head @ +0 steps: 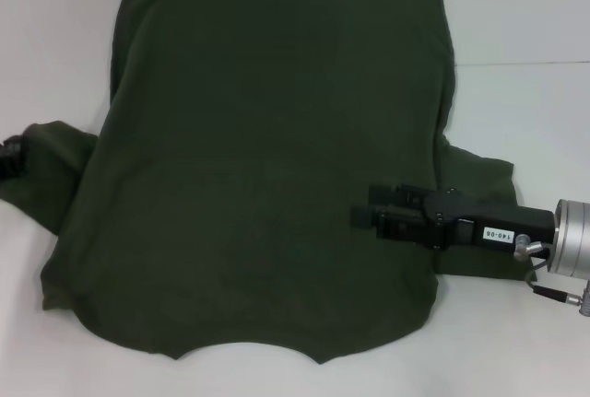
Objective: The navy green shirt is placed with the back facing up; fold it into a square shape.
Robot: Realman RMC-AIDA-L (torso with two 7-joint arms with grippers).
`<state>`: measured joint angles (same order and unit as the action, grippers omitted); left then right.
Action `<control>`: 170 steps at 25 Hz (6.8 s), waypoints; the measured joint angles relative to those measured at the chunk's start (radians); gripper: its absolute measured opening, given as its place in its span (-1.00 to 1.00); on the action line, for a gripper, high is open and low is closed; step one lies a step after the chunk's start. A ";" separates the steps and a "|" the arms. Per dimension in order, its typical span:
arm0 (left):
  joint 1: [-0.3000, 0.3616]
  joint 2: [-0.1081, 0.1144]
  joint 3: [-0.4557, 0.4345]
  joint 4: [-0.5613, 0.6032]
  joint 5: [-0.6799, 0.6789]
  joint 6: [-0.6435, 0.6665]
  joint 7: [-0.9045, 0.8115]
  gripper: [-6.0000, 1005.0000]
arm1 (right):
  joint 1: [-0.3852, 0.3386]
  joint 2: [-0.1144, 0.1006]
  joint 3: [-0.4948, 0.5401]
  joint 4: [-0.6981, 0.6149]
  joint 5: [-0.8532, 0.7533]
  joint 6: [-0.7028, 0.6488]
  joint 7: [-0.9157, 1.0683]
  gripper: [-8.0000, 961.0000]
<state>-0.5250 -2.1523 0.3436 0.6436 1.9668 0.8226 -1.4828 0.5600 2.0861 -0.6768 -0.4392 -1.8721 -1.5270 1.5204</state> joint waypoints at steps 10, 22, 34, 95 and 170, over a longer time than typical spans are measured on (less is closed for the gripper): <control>-0.022 0.015 0.000 0.048 0.000 -0.046 0.014 -0.96 | 0.003 0.003 0.001 0.016 0.001 0.014 -0.003 0.65; -0.052 0.030 0.002 0.051 0.000 -0.114 0.054 -0.97 | 0.003 0.003 0.003 0.024 0.001 0.029 -0.001 0.65; -0.090 0.039 0.002 0.057 -0.002 -0.122 0.079 -0.97 | 0.003 0.003 0.003 0.028 0.011 0.029 -0.003 0.65; -0.062 -0.016 0.267 -0.009 -0.153 0.338 -0.268 -0.67 | -0.004 0.001 -0.004 0.031 0.009 0.034 -0.028 0.65; 0.039 -0.020 0.365 -0.133 -0.048 0.656 0.385 0.52 | -0.024 -0.077 0.074 -0.009 -0.165 0.484 0.631 0.34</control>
<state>-0.4863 -2.1721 0.7088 0.5107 1.9190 1.4787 -1.0974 0.5360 2.0093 -0.6028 -0.4480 -2.0370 -1.0429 2.1519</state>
